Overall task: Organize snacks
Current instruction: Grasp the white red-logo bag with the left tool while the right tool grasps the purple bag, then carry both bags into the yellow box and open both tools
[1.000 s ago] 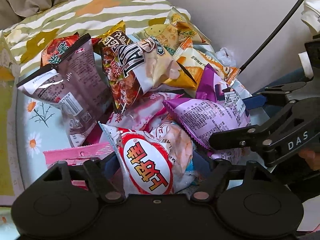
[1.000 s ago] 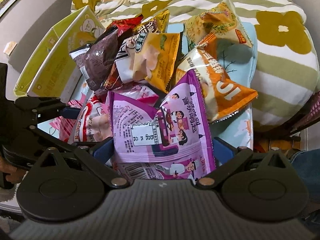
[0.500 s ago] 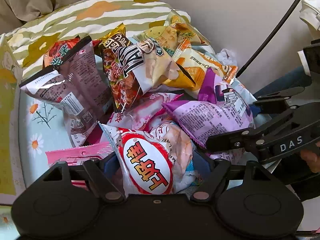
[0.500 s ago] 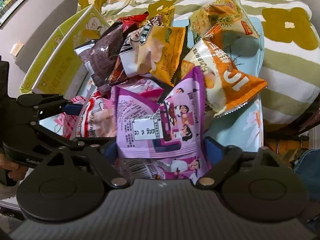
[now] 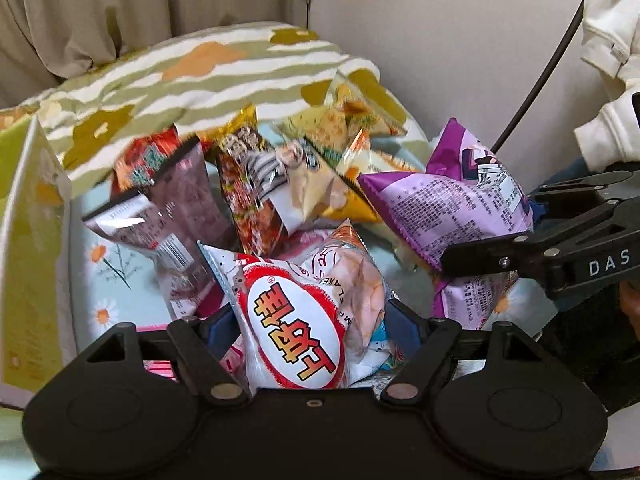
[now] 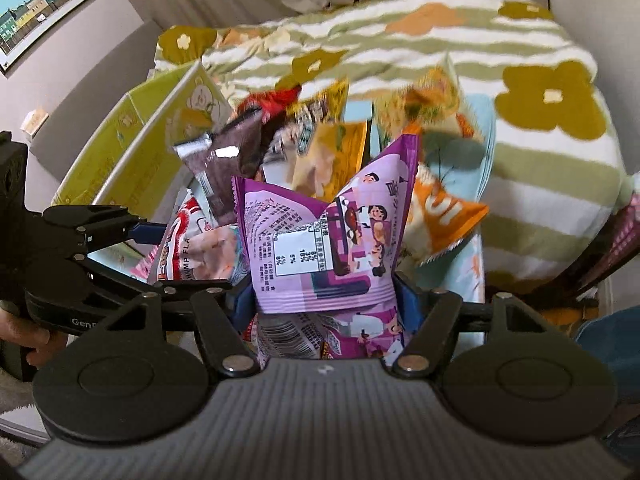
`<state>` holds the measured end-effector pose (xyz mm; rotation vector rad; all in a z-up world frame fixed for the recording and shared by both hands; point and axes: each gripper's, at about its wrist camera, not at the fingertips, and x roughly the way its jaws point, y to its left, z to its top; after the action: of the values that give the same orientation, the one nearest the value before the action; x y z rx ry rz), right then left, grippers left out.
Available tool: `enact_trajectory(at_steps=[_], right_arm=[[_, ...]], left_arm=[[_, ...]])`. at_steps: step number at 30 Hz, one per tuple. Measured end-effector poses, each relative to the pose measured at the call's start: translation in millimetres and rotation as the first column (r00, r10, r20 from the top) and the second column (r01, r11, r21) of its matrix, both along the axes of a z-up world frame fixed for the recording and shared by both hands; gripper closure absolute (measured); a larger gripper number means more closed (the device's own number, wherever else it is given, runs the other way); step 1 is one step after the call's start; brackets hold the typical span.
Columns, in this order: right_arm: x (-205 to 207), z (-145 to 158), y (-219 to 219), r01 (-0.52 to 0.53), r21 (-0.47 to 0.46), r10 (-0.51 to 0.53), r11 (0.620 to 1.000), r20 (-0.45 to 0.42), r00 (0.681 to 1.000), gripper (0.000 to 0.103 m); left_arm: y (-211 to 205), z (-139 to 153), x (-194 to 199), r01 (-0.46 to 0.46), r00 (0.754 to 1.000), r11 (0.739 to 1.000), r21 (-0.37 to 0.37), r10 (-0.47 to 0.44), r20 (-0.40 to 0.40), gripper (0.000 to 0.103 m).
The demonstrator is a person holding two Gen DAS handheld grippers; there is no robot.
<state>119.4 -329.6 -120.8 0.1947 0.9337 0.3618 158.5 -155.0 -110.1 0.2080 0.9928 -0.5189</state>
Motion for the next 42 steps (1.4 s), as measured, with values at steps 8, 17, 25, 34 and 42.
enact_trajectory(at_steps=[8,17,25,34,42], right_arm=[[-6,43,10,-0.022,-0.005,0.022,1.0,0.07,0.997,0.019],[7,93,61,-0.099,-0.009,0.1,0.995,0.133,0.986,0.019],[29,124,153,-0.135,0.005,0.131,0.991,0.192,0.973,0.019],[75,131,285,-0.15,0.012,0.145,0.989,0.206,0.968,0.019],[124,114,358,-0.046,-0.016,0.048,0.999,0.157,0.986,0.019]], left_arm=[[20,45,-14,-0.056,0.993,0.998,-0.037,0.06,0.104,0.023],[82,101,-24,-0.173,0.957,0.983,-0.058,0.181,0.225,0.023],[178,135,-17,-0.299,0.908,0.952,-0.066,0.305,0.288,0.022],[288,146,21,-0.372,0.875,0.926,-0.069,0.374,0.307,0.022],[342,119,87,-0.352,0.903,0.934,-0.067,0.357,0.239,0.022]])
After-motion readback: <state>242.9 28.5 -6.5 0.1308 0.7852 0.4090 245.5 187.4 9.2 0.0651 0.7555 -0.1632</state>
